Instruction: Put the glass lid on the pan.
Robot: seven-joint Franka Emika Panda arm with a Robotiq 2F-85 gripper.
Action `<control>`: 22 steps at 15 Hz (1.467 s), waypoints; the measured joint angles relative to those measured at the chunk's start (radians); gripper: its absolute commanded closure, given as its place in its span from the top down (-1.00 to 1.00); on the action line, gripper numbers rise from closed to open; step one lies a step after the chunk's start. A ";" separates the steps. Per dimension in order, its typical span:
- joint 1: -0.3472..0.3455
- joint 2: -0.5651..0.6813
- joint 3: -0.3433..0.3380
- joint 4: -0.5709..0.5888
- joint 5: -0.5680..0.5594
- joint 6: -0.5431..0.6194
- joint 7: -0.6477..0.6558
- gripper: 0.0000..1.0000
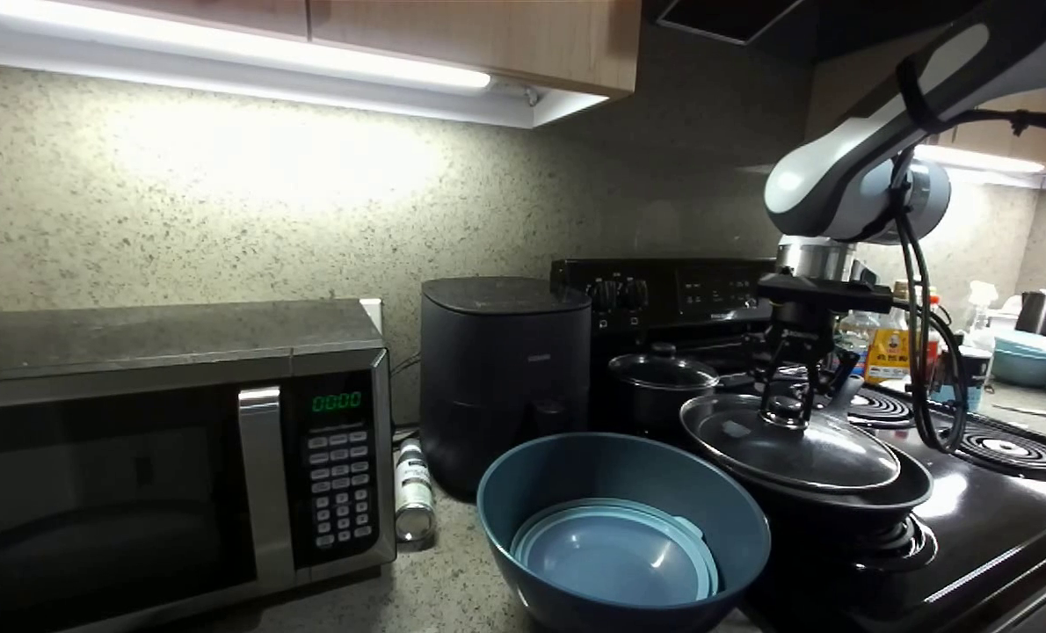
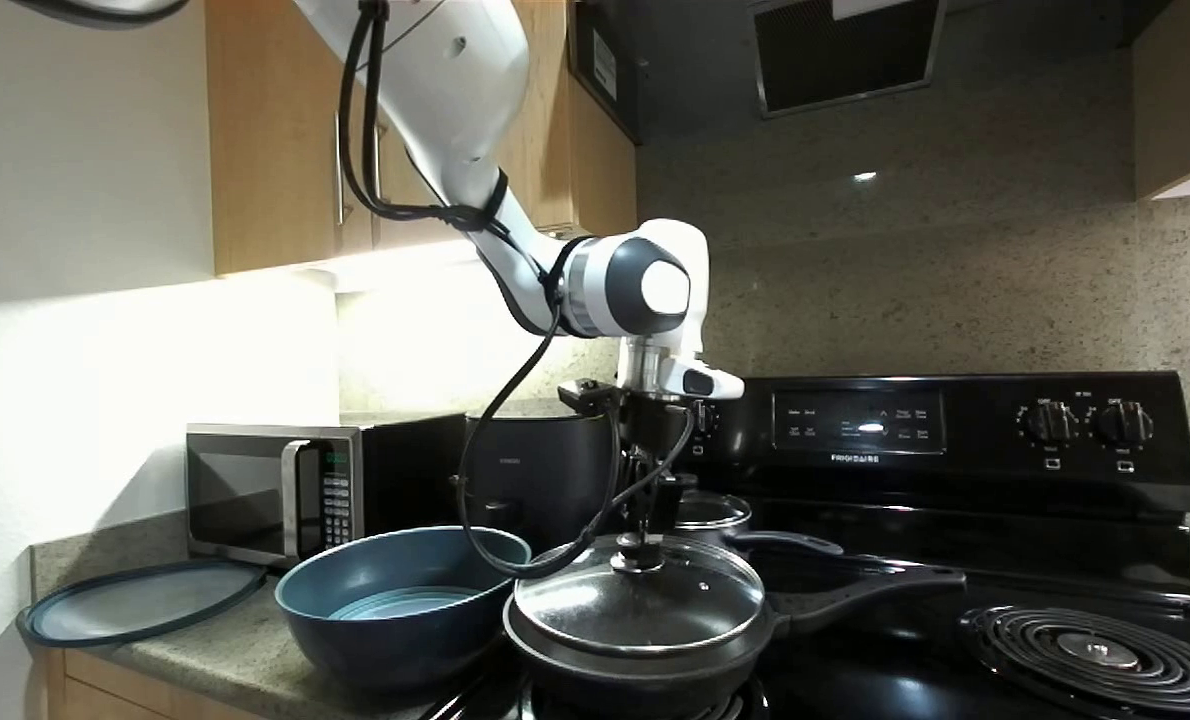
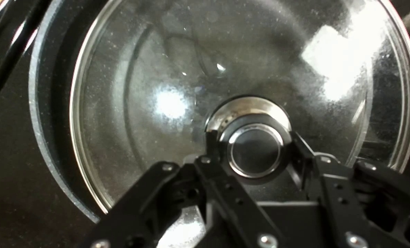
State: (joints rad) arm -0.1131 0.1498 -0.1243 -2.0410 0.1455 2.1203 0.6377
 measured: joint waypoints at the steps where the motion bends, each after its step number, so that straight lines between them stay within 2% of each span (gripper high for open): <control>1: 0.000 -0.001 0.000 0.000 0.011 -0.013 0.000 -0.50; 5: 0.000 -0.015 -0.002 -0.012 0.021 -0.058 0.002 -0.50; 11: -0.005 -0.061 -0.037 -0.084 0.021 -0.047 0.002 -0.50; 17: -0.010 -0.077 -0.057 -0.103 0.021 -0.042 0.003 -0.50; 19: -0.010 -0.084 -0.057 -0.113 0.021 -0.012 0.011 -0.50; 22: -0.010 -0.120 -0.054 -0.158 0.021 0.100 0.031 -0.50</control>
State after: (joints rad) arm -0.1229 0.0298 -0.1779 -2.1989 0.1666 2.2207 0.6685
